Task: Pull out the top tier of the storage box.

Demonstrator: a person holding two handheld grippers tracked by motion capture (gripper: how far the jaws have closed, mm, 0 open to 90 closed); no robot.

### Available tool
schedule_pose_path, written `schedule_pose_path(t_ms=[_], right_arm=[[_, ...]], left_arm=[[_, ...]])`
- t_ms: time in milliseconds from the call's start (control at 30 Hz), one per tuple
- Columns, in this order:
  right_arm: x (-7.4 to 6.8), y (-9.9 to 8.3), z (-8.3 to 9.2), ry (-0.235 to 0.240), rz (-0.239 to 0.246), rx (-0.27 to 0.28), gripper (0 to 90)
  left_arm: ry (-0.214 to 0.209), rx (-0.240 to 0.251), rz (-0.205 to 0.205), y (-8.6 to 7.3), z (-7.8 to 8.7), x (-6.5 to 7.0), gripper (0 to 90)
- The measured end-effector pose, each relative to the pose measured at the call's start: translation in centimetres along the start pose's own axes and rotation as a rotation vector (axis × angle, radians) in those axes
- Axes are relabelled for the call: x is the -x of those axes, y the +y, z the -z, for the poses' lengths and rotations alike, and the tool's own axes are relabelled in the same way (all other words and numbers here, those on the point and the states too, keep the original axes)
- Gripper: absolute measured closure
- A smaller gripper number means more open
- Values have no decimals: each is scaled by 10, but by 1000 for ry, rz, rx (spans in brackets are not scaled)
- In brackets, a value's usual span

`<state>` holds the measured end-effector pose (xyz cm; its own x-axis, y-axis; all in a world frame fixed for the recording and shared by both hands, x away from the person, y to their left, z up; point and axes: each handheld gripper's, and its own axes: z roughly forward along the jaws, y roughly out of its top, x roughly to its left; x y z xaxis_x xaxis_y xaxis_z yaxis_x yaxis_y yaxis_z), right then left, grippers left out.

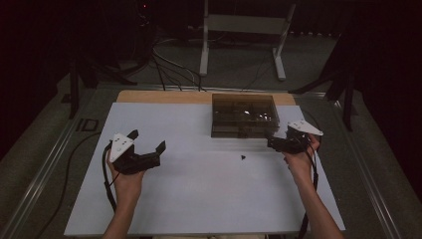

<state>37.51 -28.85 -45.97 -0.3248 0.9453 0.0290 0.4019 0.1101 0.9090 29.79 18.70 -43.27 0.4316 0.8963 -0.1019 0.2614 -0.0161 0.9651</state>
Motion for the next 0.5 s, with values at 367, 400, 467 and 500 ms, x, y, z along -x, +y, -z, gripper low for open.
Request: schedule_pose_path(t_ms=[367,400,467,500], right_arm=[[11,-4,-2,52,23,10,29],[12,-5,-4,67,23,8,29],[13,-5,-4,74,22,7,29],[14,-6,-6,86,35,-2,30]], left_arm=[[-30,-13,-38,4,-36,9,2],[-36,-18,-45,4,-39,11,2],[-50,-33,-73,3,-46,14,2],[-57,-38,-84,2,-50,16,2]])
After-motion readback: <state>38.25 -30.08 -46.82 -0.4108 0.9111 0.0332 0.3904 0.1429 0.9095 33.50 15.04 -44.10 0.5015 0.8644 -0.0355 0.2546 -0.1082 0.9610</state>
